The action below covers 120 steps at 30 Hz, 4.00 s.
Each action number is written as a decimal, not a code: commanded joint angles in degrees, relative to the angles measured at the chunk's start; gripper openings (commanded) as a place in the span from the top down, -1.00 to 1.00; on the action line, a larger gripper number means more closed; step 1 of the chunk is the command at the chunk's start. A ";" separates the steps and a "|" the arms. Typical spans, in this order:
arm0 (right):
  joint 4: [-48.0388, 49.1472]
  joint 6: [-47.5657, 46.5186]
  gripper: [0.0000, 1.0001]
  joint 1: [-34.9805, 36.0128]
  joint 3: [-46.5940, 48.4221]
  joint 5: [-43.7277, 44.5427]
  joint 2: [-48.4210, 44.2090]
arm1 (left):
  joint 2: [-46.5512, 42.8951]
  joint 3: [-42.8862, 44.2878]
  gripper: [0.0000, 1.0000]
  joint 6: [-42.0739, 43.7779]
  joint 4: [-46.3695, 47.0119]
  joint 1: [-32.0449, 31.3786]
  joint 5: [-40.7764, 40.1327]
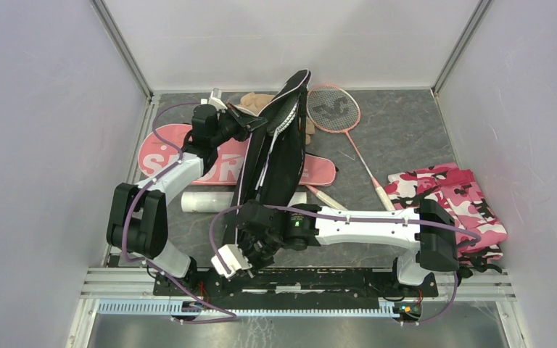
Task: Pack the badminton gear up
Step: Place the racket in the racket bag.
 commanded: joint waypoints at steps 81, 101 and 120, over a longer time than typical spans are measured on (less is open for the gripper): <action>5.55 -14.29 0.23 -11.65 -2.14 13.53 -1.51 | -2.27 0.77 0.96 -2.87 4.70 -0.11 2.70; 6.86 -16.75 0.22 -11.97 0.38 15.02 5.01 | -1.65 0.65 0.96 -4.03 5.17 0.04 3.99; 13.45 7.88 -0.61 -28.28 -9.10 31.05 -18.28 | -4.22 4.22 0.96 0.50 3.81 0.06 4.12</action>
